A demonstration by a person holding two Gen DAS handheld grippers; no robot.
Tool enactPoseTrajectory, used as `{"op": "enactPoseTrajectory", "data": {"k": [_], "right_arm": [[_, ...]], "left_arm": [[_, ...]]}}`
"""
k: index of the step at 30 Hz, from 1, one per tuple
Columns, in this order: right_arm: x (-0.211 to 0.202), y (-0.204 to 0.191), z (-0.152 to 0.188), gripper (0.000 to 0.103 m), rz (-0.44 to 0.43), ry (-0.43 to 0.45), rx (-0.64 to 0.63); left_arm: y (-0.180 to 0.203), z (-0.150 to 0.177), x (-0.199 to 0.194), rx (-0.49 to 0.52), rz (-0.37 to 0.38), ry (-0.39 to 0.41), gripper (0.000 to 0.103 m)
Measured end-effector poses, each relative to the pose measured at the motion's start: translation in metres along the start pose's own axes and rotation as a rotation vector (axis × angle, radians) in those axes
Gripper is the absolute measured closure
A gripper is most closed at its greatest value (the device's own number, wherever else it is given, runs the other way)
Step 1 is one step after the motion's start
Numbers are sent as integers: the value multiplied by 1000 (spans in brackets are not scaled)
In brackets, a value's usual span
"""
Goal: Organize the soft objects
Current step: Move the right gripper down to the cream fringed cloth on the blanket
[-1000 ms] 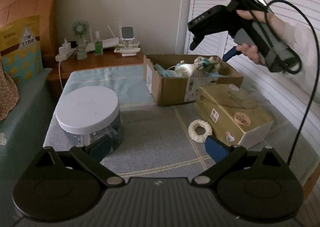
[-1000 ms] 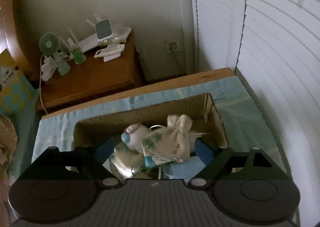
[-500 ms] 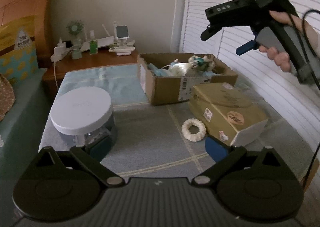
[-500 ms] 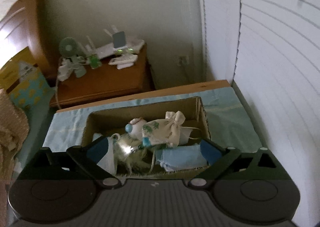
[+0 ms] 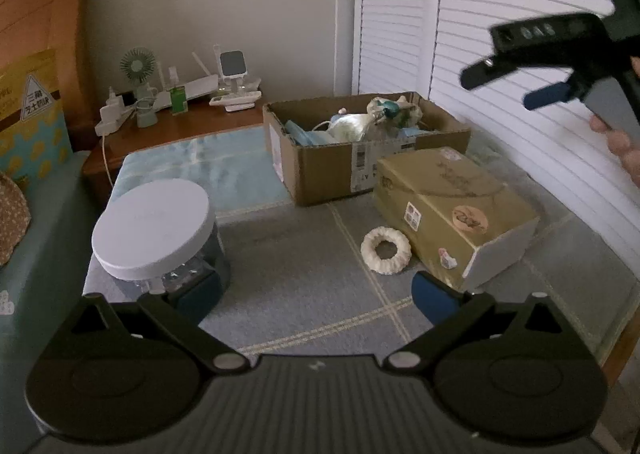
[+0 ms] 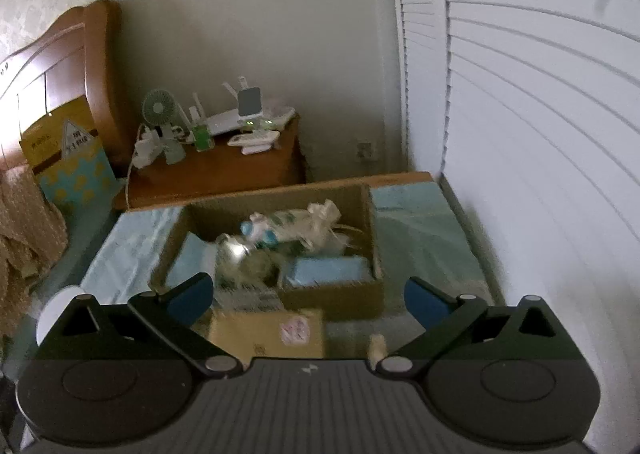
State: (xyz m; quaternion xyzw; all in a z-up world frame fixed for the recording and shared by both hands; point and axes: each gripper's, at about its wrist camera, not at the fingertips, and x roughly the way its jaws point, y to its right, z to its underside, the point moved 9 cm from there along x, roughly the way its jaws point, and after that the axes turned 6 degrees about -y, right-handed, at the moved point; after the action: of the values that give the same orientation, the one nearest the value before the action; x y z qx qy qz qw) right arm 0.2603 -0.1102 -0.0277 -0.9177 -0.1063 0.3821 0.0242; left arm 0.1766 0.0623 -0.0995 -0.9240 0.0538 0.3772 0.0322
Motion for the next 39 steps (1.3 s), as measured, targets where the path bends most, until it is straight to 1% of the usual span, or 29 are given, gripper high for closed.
{"op": "enactPoseTrajectory", "data": {"k": [5,7,9,14,18,20,23,27,30,34,39], "right_arm": [[-3,26,13,1,53,-36,48],[-1,36,16,5,65,-72,74],[5,44,21,17,76,-115,99],[20,58,35,24,63,-214,179],[38,65,43,35,29,-291,254],[46,67,45,36,28,-317,281],[56,69,47,38,22,-343,313],[69,71,49,40,36,-376,335],[77,71,51,43,55,-397,325],[82,70,50,46,63,-401,317],[82,65,49,58,75,-404,273]], "left_arm": [[2,3,1,1,-3,-8,2],[2,3,1,2,-3,-10,2],[3,3,1,5,-5,-9,2],[6,2,3,15,-11,-11,2],[6,4,5,19,-14,-20,2],[6,4,5,20,-13,-24,2],[6,5,8,18,-11,-31,2],[6,7,11,19,-10,-42,2],[7,7,13,24,-3,-45,2],[8,7,14,30,-2,-45,2],[11,8,18,40,7,-50,2]]}}
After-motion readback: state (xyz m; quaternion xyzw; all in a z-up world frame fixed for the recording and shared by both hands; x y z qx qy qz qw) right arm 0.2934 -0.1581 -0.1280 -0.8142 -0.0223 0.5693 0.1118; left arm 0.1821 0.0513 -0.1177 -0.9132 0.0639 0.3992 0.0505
